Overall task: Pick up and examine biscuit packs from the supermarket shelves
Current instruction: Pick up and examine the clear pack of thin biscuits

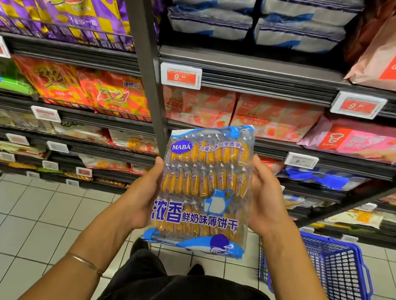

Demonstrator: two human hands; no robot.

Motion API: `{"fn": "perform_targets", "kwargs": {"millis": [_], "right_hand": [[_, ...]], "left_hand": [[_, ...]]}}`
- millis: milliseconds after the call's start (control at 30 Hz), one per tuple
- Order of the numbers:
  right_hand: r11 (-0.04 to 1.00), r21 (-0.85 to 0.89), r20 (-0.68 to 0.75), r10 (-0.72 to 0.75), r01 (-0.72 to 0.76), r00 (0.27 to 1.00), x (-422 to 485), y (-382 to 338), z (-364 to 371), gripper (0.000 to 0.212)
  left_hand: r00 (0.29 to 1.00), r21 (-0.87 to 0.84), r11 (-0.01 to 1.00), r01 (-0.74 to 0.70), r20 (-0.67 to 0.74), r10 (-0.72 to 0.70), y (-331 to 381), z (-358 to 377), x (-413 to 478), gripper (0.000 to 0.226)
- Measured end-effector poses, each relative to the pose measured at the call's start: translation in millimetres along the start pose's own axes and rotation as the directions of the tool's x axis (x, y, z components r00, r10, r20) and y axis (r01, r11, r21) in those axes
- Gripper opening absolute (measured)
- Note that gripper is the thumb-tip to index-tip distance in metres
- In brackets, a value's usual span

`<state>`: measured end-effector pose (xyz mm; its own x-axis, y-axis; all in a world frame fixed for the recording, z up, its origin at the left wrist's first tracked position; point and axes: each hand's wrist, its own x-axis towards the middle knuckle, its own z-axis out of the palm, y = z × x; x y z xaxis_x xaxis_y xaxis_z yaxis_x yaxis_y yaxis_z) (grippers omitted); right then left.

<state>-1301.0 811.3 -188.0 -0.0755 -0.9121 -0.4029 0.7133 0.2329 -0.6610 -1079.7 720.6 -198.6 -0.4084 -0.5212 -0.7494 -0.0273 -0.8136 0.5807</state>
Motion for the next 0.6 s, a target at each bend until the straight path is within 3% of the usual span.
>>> {"fn": "perform_targets", "kwargs": {"millis": [167,300,467,533,600], "right_hand": [[1.000,-0.011,-0.001,-0.028,0.028,1.000,-4,-5,3,0.055],[0.998,0.026,-0.063,-0.063,0.064,0.996,-6,-7,7,0.050],[0.999,-0.011,-0.177,-0.054,0.053,0.983,1,-11,3,0.054],[0.997,-0.080,-0.210,-0.007,-0.010,0.978,4,-6,2,0.070],[0.985,-0.163,-0.257,0.006,-0.049,0.966,5,-4,-1,0.074]], "left_hand": [[0.988,-0.032,0.989,0.141,0.061,-0.139,-2,3,0,0.070],[0.985,-0.108,0.986,0.125,0.129,-0.110,-6,5,-2,0.057],[0.997,-0.062,0.995,0.076,0.003,-0.076,-5,8,5,0.057],[0.991,-0.186,0.974,0.130,0.058,-0.122,-11,2,0,0.057],[0.962,-0.286,0.932,0.222,0.221,-0.161,-15,-3,-4,0.052]]}}
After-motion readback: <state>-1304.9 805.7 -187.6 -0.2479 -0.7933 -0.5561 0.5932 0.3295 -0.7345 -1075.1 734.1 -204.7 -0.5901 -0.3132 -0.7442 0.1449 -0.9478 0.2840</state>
